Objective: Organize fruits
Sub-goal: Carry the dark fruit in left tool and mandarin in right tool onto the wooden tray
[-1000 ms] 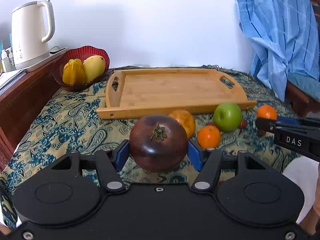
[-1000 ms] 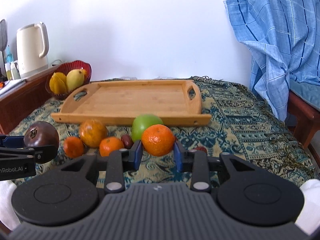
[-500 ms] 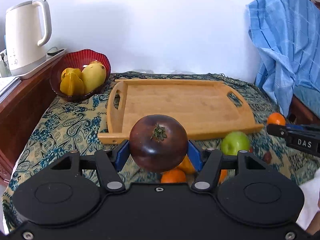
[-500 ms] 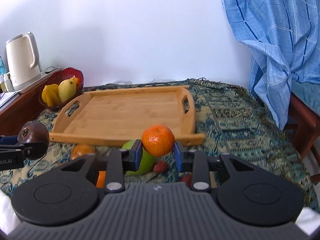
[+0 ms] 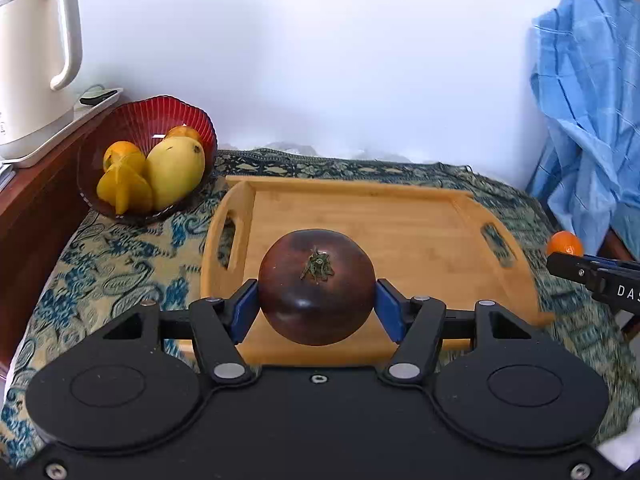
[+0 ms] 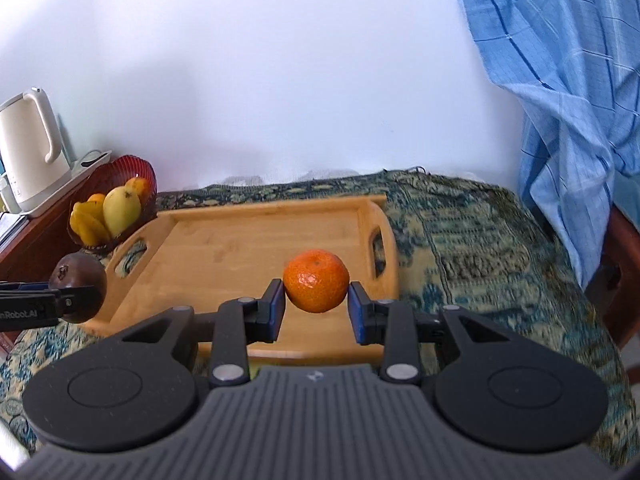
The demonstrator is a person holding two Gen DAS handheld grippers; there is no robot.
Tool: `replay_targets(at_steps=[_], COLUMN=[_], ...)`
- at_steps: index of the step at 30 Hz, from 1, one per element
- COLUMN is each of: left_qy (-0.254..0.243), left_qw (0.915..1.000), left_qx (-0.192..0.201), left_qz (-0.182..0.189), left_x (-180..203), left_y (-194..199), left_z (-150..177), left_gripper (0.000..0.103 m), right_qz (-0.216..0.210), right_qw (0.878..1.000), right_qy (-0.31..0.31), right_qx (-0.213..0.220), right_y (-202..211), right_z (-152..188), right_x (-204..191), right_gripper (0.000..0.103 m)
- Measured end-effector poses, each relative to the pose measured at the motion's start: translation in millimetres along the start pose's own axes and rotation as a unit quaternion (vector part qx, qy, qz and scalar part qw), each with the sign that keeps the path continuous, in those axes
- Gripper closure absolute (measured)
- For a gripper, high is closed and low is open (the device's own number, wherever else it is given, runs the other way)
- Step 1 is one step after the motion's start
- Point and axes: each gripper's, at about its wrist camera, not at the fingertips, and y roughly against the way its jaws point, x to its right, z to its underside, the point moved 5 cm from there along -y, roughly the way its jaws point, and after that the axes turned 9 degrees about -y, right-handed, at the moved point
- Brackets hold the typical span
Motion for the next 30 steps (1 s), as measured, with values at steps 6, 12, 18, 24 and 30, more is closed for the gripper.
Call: replay_targets(at_steps=[6,12,18,24,30], left_qy=[0.005,-0.004,0.009,0.023,0.016], left_qw=[1.0000,0.9999,0.9998,0.9991,0.9987], left_qx=[-0.007,-0.015,-0.017,-0.032,-0.042], left_qz=[-0.002,-0.003,-0.004,-0.014,-0.024], left_x=[-3.3,-2.2,-6.7,-17.7,-25.3], left_y=[-30.2,-61.1,-91.5,-126.8,-154.6], left_z=[-28.0,-47.8,-64.7,-74.2,-77.8], left_gripper=[0.043,0.043,0.043,0.043,0.043], right_qz=[0.004,0.012,0.007,0.006,0.010], right_qw=[1.000,1.000,1.000,0.999,0.998], right_qy=[0.001,0.001,0.001,0.009,-0.007], right_qx=[-0.008,-0.023,-0.030,-0.042,-0.053], right_y=[-34.9,-72.8,-104.1,-133.6,-164.4], right_z=[-31.2,-49.4,-59.3,-63.9,-64.5], right_x=[0.5,6.8,8.6,6.7,11.1], right_gripper=[0.066,0.066,0.065,0.065,0.065])
